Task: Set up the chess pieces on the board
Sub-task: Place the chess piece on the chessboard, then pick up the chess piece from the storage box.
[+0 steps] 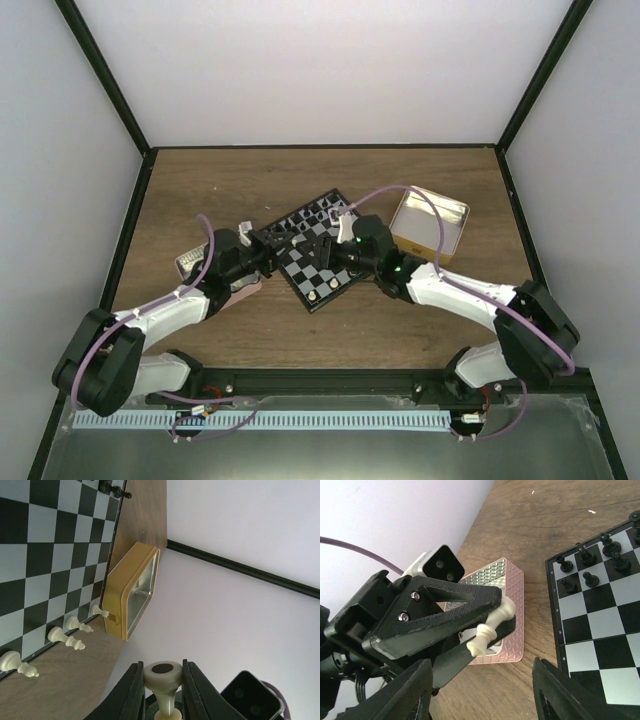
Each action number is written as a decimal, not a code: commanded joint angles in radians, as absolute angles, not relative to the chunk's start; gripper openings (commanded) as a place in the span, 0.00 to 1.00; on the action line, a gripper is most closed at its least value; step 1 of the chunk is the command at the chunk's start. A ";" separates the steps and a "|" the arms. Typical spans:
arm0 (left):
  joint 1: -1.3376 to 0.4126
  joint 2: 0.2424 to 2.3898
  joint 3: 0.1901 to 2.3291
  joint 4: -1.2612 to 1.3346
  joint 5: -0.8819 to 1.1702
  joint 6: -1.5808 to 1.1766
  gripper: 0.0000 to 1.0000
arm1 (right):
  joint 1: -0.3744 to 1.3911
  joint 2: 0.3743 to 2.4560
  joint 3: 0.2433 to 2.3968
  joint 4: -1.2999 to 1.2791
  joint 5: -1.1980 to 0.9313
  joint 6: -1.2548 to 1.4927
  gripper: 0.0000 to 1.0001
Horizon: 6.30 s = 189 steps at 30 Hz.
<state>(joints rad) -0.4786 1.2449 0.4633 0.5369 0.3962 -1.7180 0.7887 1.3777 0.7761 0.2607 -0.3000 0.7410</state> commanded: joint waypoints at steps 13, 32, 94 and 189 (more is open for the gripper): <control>-0.518 1.288 0.455 0.640 0.353 -1.770 0.13 | 0.796 1.523 0.930 0.205 -0.325 0.733 0.36; -0.515 1.113 0.541 0.196 0.151 -1.430 0.62 | 0.796 1.456 0.994 0.015 -0.236 0.686 0.10; -0.509 0.795 0.743 -0.325 -0.347 -0.442 0.86 | 0.791 1.748 1.243 -0.786 0.098 0.490 0.14; -0.304 1.164 0.666 -0.369 -0.054 -0.636 0.09 | 0.783 1.292 0.955 -0.450 0.308 0.641 0.38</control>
